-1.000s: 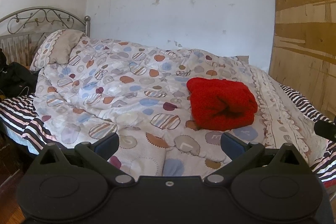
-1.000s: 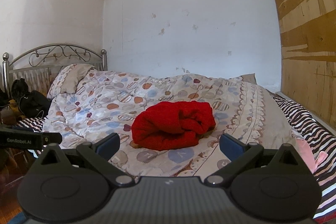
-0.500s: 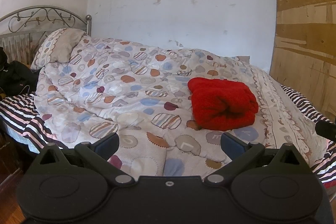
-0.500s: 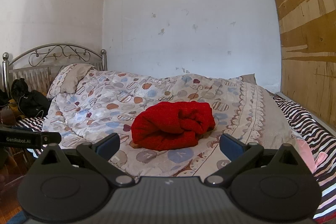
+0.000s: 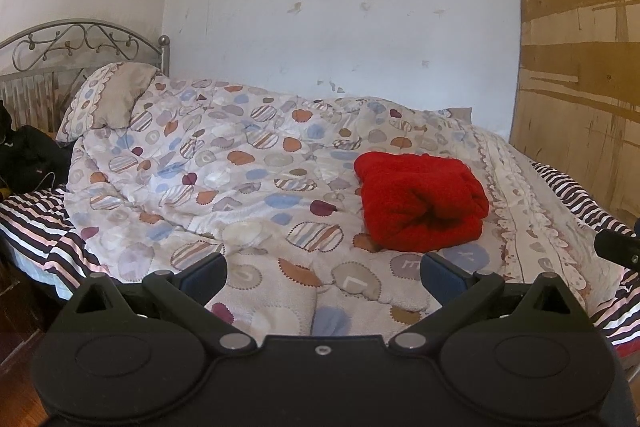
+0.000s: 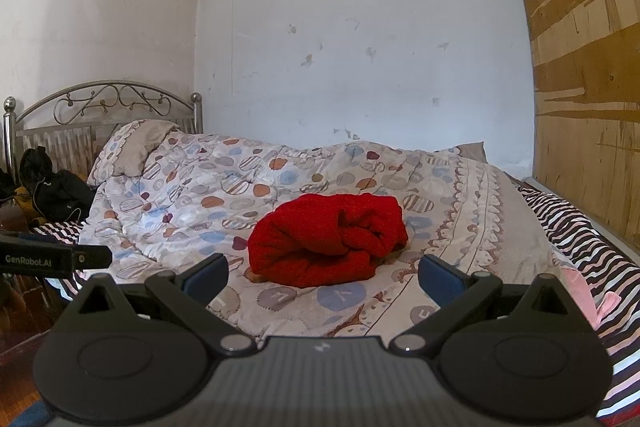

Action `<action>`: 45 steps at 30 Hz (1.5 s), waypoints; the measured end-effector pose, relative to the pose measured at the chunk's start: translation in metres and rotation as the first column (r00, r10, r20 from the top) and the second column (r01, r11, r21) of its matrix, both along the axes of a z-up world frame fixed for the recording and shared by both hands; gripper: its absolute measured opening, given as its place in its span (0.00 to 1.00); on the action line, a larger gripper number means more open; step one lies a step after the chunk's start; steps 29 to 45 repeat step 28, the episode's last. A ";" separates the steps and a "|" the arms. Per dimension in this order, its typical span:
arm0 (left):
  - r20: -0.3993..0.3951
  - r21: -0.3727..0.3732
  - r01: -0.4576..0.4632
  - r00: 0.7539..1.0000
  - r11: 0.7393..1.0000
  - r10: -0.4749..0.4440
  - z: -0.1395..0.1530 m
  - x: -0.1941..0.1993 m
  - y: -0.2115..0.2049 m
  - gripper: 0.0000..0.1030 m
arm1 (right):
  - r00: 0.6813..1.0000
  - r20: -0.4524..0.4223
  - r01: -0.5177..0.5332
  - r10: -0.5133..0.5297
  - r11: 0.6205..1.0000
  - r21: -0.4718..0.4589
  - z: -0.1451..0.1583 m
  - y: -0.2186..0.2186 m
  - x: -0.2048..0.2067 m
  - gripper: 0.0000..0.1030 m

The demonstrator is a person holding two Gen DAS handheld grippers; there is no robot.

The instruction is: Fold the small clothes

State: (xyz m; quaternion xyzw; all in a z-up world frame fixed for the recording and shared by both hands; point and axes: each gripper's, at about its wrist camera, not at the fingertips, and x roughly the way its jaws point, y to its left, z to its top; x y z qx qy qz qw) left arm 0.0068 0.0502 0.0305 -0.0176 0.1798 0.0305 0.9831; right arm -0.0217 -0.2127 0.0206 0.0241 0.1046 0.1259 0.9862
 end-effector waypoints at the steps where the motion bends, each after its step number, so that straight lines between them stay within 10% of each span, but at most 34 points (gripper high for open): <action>1: 0.001 0.000 0.000 1.000 1.000 0.000 0.000 0.000 0.000 0.99 | 1.000 0.001 0.000 0.000 1.000 -0.001 0.000 0.000 0.000 1.00; 45: -0.037 -0.030 -0.011 0.999 0.999 0.010 0.000 0.004 0.006 0.99 | 1.000 0.002 -0.012 0.012 1.000 -0.006 0.002 -0.004 0.001 1.00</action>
